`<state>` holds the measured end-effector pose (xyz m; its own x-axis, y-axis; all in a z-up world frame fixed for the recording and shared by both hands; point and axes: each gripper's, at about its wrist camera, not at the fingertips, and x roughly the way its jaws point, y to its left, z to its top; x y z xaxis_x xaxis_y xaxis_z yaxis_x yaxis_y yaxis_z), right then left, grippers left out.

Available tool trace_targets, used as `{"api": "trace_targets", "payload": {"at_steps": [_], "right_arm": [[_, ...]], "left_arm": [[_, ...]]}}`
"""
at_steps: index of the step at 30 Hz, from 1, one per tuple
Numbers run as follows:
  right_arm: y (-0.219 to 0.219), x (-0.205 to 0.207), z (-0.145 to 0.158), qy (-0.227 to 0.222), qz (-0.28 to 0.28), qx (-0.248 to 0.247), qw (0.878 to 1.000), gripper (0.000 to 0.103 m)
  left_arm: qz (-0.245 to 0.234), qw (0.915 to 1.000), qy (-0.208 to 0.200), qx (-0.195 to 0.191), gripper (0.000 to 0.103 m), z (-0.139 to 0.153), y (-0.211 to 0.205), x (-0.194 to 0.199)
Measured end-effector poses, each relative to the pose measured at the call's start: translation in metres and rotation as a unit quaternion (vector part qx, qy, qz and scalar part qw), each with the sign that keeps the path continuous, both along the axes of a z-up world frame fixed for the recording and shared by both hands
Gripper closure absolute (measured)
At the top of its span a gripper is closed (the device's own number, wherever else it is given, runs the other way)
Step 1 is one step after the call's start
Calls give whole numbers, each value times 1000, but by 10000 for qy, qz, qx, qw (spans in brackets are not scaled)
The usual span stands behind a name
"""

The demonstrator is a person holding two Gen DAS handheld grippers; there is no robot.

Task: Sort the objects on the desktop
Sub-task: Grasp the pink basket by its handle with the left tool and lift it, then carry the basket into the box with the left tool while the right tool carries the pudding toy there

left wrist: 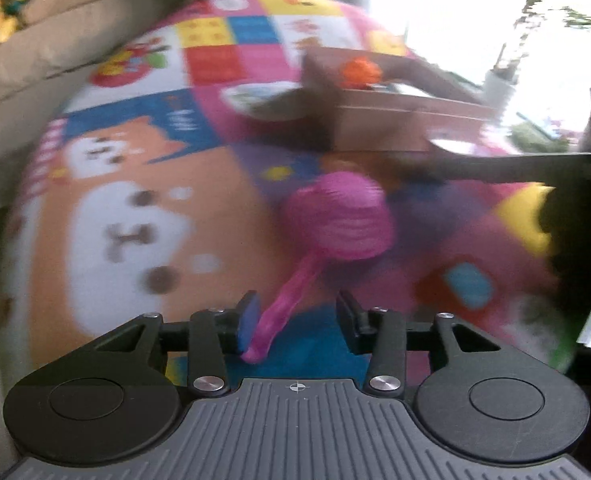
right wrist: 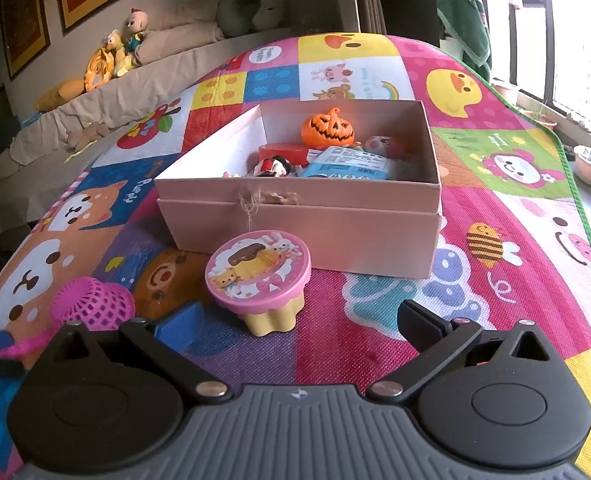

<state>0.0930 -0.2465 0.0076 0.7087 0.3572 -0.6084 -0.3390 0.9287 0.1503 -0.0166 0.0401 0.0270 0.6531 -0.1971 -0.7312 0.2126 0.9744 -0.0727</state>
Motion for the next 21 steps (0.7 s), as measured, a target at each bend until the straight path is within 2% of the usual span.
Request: {"api": "trace_targets", "payload": {"at_steps": [5, 7, 9, 10, 15, 17, 18, 21], "right_arm": [[-1, 1, 0, -7, -6, 2, 10000, 0], [0, 1, 0, -8, -13, -17, 10000, 0], [3, 0, 0, -44, 38, -95, 9999, 0], [6, -1, 1, -82, 111, -160, 9998, 2], [28, -1, 5, -490, 253, -716, 9959, 20], [32, 4, 8, -406, 293, -756, 9959, 35], [33, 7, 9, -310, 338, -728, 9963, 49], [31, 7, 16, -159, 337, -613, 9974, 49]], "left_arm": [[-770, 9965, 36, -321, 48, -5, -37, 6], [-960, 9948, 17, -335, 43, -5, -46, 6], [-1027, 9943, -50, -281, 31, -3, -52, 7], [-1018, 9944, -90, -260, 28, -2, -53, 7], [-693, 9971, -300, -10, 12, 2, -55, 8], [-457, 9980, -395, 187, 8, 1, -59, 15], [-363, 9979, -440, 305, 8, 0, -62, 19], [-261, 9977, -482, 394, 8, -3, -67, 33]]}}
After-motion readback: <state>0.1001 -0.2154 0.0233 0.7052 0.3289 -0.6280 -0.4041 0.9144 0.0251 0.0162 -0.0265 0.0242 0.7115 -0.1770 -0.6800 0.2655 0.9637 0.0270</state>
